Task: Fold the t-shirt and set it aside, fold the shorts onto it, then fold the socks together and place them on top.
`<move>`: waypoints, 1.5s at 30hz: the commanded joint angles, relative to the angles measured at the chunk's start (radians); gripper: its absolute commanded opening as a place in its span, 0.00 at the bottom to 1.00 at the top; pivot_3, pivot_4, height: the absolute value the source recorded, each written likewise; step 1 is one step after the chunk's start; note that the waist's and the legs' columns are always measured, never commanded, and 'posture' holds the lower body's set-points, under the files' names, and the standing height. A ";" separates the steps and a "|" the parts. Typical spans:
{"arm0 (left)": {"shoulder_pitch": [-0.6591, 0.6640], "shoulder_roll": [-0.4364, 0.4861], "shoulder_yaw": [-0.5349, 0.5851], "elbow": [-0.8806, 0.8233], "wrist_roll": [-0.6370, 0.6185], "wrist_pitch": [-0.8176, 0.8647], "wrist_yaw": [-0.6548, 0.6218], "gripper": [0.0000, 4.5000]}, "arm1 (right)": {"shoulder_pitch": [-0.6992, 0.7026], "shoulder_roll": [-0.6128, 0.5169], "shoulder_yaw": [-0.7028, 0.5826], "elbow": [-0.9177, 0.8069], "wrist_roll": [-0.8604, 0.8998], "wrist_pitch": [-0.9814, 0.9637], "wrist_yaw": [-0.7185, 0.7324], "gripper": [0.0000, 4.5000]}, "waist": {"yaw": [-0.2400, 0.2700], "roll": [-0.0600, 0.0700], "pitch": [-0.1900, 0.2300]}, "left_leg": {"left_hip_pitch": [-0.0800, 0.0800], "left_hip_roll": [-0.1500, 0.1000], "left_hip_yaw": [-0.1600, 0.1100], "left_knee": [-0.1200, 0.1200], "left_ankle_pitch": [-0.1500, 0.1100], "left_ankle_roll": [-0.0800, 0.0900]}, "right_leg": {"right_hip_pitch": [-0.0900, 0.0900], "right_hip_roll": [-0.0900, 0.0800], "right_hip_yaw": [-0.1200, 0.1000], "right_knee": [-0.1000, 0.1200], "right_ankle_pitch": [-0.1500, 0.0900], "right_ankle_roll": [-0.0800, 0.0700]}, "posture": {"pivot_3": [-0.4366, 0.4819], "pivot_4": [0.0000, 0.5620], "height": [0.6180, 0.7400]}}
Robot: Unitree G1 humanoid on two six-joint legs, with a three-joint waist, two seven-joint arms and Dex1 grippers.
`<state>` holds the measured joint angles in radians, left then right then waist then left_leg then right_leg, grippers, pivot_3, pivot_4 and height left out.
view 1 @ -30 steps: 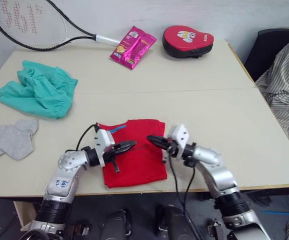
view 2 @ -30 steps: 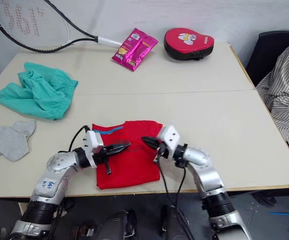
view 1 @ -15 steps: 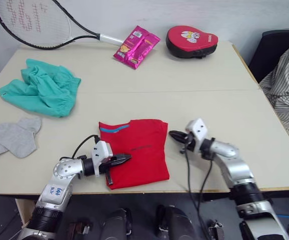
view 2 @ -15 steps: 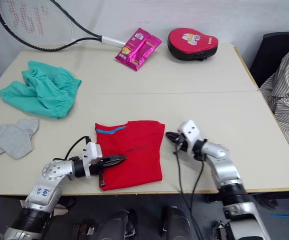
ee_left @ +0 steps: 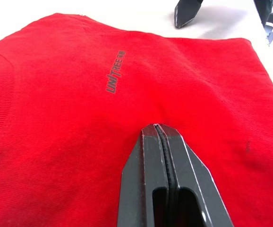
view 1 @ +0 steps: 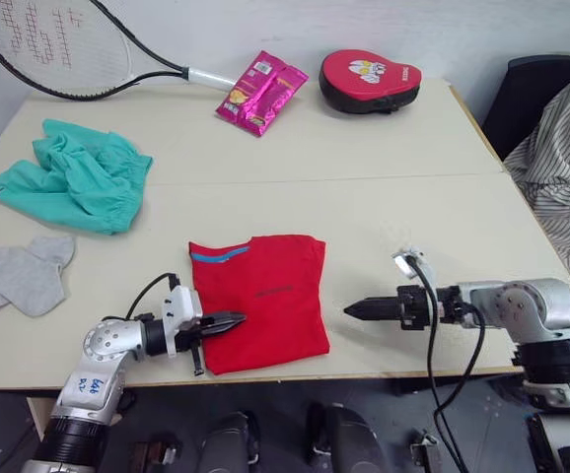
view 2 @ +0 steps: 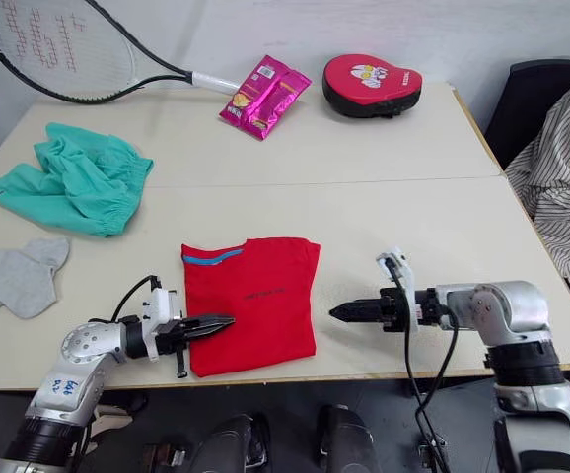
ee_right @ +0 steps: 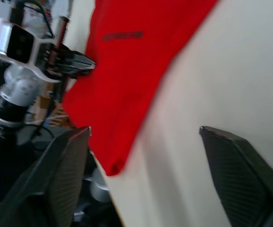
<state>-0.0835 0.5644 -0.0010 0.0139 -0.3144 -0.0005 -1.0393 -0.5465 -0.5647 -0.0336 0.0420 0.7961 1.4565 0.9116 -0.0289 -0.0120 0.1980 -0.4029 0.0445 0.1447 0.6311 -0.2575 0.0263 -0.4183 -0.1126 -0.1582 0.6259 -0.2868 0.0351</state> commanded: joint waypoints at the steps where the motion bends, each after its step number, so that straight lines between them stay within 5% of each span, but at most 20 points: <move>1: 0.005 -0.008 0.009 0.010 -0.010 -0.030 -0.003 0.00 | -0.029 0.116 -0.016 0.037 -0.008 0.070 -0.115 0.97 | -0.001 0.000 0.000 | 0.000 0.000 0.000 0.000 0.000 0.000 | 0.000 0.000 0.000 0.000 0.000 0.000 | 0.48 0.27 1.00; 7: -0.003 -0.011 0.011 0.036 -0.002 -0.052 0.002 0.00 | -0.079 0.253 0.007 0.083 -0.041 0.062 -0.202 0.97 | -0.001 0.000 0.000 | -0.001 0.000 0.001 0.000 0.000 0.000 | -0.001 0.000 0.000 0.001 0.000 0.000 | 0.48 0.27 1.00; 10: -0.005 -0.009 0.022 0.046 -0.013 -0.064 -0.002 0.00 | -0.097 0.307 0.003 0.124 -0.072 0.019 -0.248 0.83 | -0.003 0.000 0.000 | 0.000 0.000 0.001 0.000 0.000 0.000 | -0.001 0.001 0.000 0.002 0.000 0.000 | 0.48 0.27 1.00; 15: -0.007 0.010 0.042 0.022 -0.090 0.014 -0.047 0.00 | -0.106 0.344 -0.027 0.160 -0.088 -0.004 -0.297 0.44 | -0.004 0.000 -0.001 | 0.000 0.000 0.001 0.000 0.001 0.000 | -0.001 0.001 0.000 0.002 0.000 0.000 | 0.48 0.27 1.00; 21: -0.014 0.018 0.088 -0.048 -0.141 0.024 -0.054 0.34 | -0.080 0.331 -0.093 0.086 -0.050 0.080 -0.323 0.00 | -0.001 -0.007 -0.005 | 0.000 0.001 0.001 0.001 0.001 -0.001 | -0.001 0.001 0.001 0.001 0.001 0.000 | 0.48 0.27 1.00; 30: 0.032 0.044 0.154 -0.242 -0.267 0.149 -0.027 0.97 | -0.013 0.108 -0.205 -0.059 0.047 0.158 -0.307 0.00 | 0.019 -0.006 -0.005 | -0.005 -0.001 0.002 0.000 -0.001 0.007 | -0.001 0.000 0.001 -0.006 0.001 0.002 | 0.48 0.27 1.00; 37: 0.013 0.029 0.154 -0.271 -0.291 0.191 0.001 0.99 | 0.047 -0.146 -0.300 0.021 0.019 0.123 -0.239 0.00 | 0.028 -0.003 -0.003 | -0.005 -0.001 0.002 0.000 -0.001 0.007 | -0.002 0.000 0.001 -0.006 0.001 0.003 | 0.48 0.27 1.00; 45: -0.007 0.057 0.139 -0.291 -0.312 0.206 -0.069 0.99 | 0.127 -0.460 -0.202 0.502 -0.242 -0.411 0.012 0.00 | 0.029 -0.003 -0.003 | -0.005 -0.003 0.004 0.000 -0.001 0.008 | -0.001 0.001 0.001 -0.007 0.000 0.006 | 0.48 0.27 1.00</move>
<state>-0.0878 0.6063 0.1348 -0.2317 -0.6051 0.2093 -1.0874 -0.4266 -0.9842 -0.2559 0.4528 0.6380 1.1600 0.8888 0.0002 -0.0155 0.1949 -0.4072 0.0416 0.1491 0.6315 -0.2587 0.0342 -0.4192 -0.1118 -0.1574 0.6191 -0.2862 0.0410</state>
